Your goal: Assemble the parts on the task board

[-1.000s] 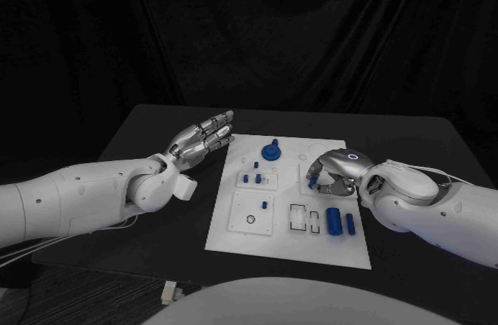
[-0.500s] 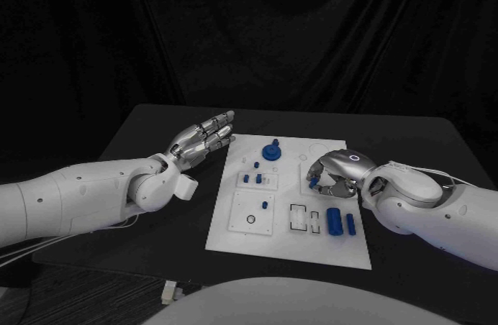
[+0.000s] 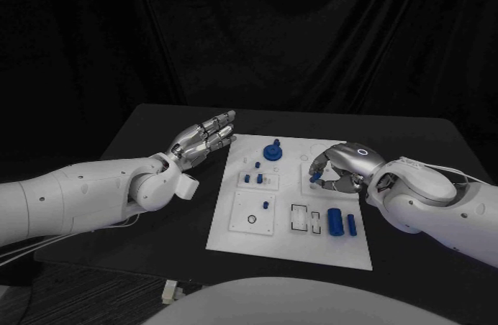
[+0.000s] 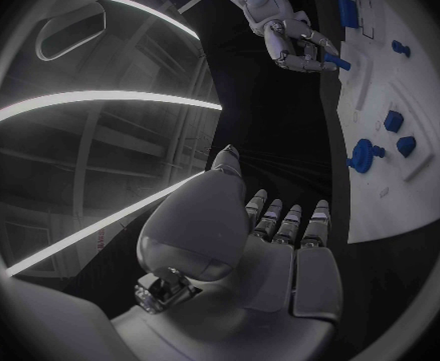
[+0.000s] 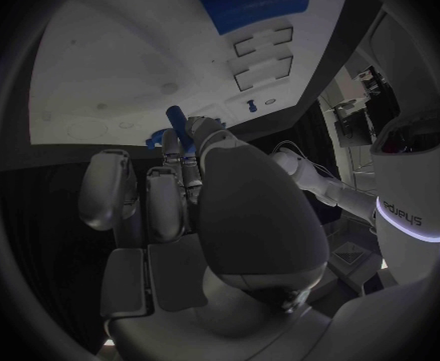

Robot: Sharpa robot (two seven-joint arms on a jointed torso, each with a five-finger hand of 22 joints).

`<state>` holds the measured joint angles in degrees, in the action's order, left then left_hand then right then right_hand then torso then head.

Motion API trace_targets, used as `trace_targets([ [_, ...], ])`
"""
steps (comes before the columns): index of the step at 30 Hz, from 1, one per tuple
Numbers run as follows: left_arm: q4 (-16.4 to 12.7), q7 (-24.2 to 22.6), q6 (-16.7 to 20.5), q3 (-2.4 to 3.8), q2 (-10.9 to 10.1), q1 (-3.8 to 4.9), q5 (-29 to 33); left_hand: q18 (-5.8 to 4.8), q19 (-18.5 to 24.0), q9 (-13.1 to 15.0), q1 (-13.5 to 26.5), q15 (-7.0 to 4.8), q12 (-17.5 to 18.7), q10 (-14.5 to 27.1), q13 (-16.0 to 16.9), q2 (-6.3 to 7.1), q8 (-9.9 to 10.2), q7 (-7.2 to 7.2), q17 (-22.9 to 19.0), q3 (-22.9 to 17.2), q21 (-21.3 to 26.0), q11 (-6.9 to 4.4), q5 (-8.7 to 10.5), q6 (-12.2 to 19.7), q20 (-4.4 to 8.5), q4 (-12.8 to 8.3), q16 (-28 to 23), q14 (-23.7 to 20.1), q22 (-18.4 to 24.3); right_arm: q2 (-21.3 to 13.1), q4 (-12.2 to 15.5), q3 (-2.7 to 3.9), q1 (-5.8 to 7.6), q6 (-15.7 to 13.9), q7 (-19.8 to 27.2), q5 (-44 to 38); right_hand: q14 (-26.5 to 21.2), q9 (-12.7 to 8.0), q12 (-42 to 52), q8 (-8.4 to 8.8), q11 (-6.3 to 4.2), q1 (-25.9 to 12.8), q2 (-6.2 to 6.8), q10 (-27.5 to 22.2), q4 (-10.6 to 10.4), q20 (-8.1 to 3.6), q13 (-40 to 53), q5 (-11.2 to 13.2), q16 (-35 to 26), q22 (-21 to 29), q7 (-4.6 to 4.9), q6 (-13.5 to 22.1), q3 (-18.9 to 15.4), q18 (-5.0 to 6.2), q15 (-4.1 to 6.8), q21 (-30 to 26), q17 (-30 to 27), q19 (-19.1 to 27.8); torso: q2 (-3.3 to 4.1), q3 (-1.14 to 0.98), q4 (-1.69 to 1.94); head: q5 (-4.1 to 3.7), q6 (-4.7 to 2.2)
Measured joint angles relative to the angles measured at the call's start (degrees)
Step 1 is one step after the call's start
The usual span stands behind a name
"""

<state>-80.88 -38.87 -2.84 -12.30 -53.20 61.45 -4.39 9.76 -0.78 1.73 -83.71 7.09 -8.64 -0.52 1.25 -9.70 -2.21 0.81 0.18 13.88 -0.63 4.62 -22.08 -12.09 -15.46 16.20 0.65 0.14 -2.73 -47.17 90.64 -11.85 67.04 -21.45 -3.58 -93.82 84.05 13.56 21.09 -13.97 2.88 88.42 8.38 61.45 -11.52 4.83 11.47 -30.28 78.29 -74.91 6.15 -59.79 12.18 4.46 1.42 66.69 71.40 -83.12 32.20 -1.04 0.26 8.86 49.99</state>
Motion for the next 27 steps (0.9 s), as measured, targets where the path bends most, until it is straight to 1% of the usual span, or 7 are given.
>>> trace_targets([
  [3,0.03,0.00,-0.01,0.00,0.03,0.00,0.00,0.00,-0.21,0.00,-0.07,0.13,0.00,0.00,0.00,-0.07,0.00,0.00,0.00,0.00,0.00,0.00,0.00,0.00,-0.21,0.00,0.00,0.13,-0.05,-0.45,1.39,0.00,1.01,-0.35,-0.03,0.34,0.00,0.10,0.00,-0.05,0.08,0.00,0.00,0.09,0.00,0.00,0.00,0.00,0.00,0.00,0.02,-0.05,0.00,0.00,0.00,0.00,0.00,0.00,-0.01,0.00,0.01,0.01,0.00],
  [5,0.05,0.00,-0.02,0.00,0.06,0.00,0.00,0.00,-0.21,0.00,-0.07,0.40,0.00,0.00,0.00,-0.07,0.00,0.00,0.00,0.00,0.00,0.00,0.00,0.00,-0.21,0.00,0.00,-0.01,-0.05,-0.70,2.50,0.04,1.43,-0.54,-0.06,0.60,0.00,0.15,0.21,-0.05,-0.12,0.00,0.00,0.29,0.00,0.00,0.00,0.27,0.00,0.00,0.20,-0.23,0.00,0.00,0.00,0.22,0.01,0.00,-0.01,0.00,0.01,0.01,0.00],
  [8,0.06,0.00,-0.03,0.00,0.09,-0.01,0.00,0.00,-0.21,0.00,-0.07,0.40,0.00,0.00,0.00,-0.07,0.00,0.00,0.01,0.00,0.00,0.00,0.00,0.00,-0.21,0.00,0.00,-0.01,-0.05,-0.89,4.47,0.04,1.80,-0.79,-0.08,1.18,0.00,0.21,0.21,-0.38,-0.12,0.00,0.01,0.30,0.00,0.00,0.09,0.38,0.00,0.00,0.21,-0.23,0.00,0.00,0.00,0.46,0.18,0.00,-0.01,0.00,0.01,0.14,0.00],
  [13,0.06,0.00,-0.03,0.00,0.10,-0.01,0.00,0.00,-0.21,0.00,-0.07,0.39,0.00,0.00,0.00,-0.07,0.00,0.00,0.01,0.00,0.00,0.00,0.00,0.00,-0.21,0.00,0.00,-0.01,-0.05,-0.27,7.08,0.02,1.97,-0.81,-0.13,2.35,0.00,0.24,0.21,-0.40,-0.12,0.00,0.01,0.29,0.00,0.00,0.09,0.75,0.00,0.00,0.21,-0.22,-0.01,0.00,0.00,0.50,0.20,0.00,0.01,0.00,0.01,0.35,0.00],
  [16,0.06,0.00,-0.03,0.00,0.10,-0.02,0.00,0.00,-0.20,0.00,-0.07,0.39,0.00,0.00,0.00,-0.08,0.00,0.00,0.01,0.00,0.00,0.00,0.00,0.00,-0.20,0.00,0.00,-0.01,-0.05,0.89,8.01,0.01,1.97,-0.58,-0.20,2.97,0.00,0.46,0.21,-0.39,-0.12,-0.01,-0.01,0.29,0.00,0.00,-0.03,0.87,0.00,0.01,0.22,-0.21,-0.01,0.00,0.00,0.50,0.14,0.00,0.03,0.01,0.01,0.47,0.00],
  [20,0.05,0.00,-0.03,0.00,0.13,-0.02,0.00,0.00,-0.20,-0.01,-0.07,0.39,0.00,0.00,0.00,-0.07,0.00,0.00,0.01,0.00,0.00,0.00,0.00,0.00,-0.20,0.00,0.00,-0.02,-0.04,3.27,8.38,0.01,1.75,0.05,-0.28,3.59,0.00,0.50,-0.07,-0.39,-0.12,-0.03,-0.02,0.29,0.18,-0.20,-0.19,1.27,0.00,-0.02,0.23,-0.20,0.18,0.00,0.00,0.50,-0.07,0.20,0.04,0.01,0.01,0.72,0.00],
  [27,0.01,0.00,-0.03,0.00,0.17,-0.03,0.00,0.00,-0.20,0.00,-0.07,0.39,0.00,0.00,0.00,-0.07,0.00,0.01,0.02,0.00,0.00,0.00,0.00,0.00,-0.20,0.00,0.00,-0.02,-0.04,7.75,7.19,0.03,0.06,1.87,-0.32,4.24,0.00,0.55,-0.35,-0.39,-0.05,-0.19,-0.17,0.23,0.22,-0.20,-0.36,1.30,0.45,-0.04,0.44,0.03,0.57,0.01,0.00,0.87,0.58,0.20,0.07,0.01,0.01,1.12,0.00],
])
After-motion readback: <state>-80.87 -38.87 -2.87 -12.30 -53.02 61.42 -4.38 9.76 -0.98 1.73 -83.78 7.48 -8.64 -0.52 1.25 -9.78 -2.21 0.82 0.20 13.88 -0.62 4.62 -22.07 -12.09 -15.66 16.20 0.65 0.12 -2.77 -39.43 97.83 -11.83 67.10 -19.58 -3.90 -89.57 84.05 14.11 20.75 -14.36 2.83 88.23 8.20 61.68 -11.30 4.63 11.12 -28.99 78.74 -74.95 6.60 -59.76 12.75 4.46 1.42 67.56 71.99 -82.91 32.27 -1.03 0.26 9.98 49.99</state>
